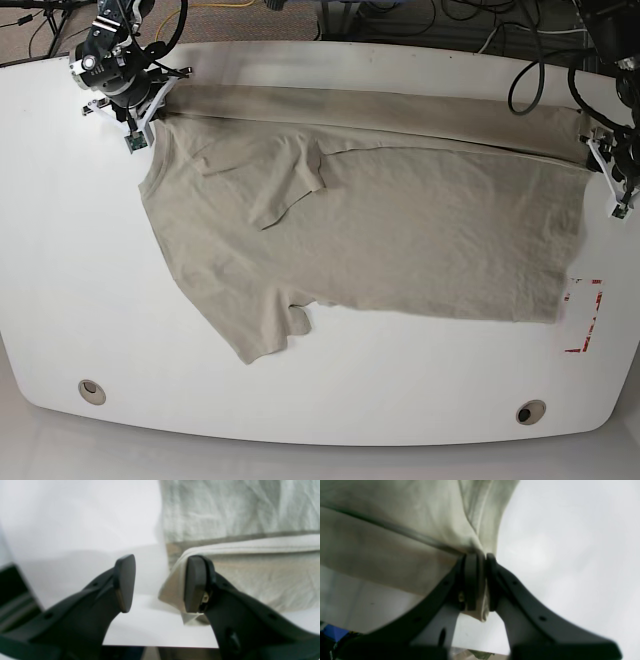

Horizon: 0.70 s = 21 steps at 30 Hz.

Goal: Layout the t-shirt on the table in an organized manner, then fold the t-shirt properly
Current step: 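Release the left gripper and regrasp the shirt corner beside it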

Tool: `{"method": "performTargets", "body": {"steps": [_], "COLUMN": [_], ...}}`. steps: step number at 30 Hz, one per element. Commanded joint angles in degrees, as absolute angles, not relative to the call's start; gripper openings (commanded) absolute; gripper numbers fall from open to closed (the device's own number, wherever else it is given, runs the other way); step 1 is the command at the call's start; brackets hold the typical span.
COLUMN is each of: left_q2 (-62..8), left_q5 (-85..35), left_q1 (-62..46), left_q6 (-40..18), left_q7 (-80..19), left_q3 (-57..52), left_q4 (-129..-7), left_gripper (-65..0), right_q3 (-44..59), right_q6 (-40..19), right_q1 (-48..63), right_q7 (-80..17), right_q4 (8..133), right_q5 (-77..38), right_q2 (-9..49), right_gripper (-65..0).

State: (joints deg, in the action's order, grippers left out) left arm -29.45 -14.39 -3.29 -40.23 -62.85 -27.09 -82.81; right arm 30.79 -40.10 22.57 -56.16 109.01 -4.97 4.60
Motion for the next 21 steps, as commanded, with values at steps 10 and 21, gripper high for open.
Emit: {"method": "performTargets", "body": {"steps": [10, 21], "left_q2": [-34.4, -36.6], "left_q5": [-14.3, -14.5], "left_q1": [5.9, 7.3], "left_q6": [-40.0, -40.0], "left_q7": [-61.7, -61.7], "left_q3": [-27.2, -27.2], "left_q4": [-83.7, -84.8], "left_gripper": [-36.7, -36.8], "right_q3": [31.1, 31.1], "right_q6": [-40.0, -40.0], "right_q1": [22.5, 22.4], "right_q7": [-55.7, -55.7], "right_q4": [109.8, 110.1], "right_q5": [-5.3, -5.3], "right_q2": [5.2, 5.2], "right_gripper": [-59.1, -59.1]}}
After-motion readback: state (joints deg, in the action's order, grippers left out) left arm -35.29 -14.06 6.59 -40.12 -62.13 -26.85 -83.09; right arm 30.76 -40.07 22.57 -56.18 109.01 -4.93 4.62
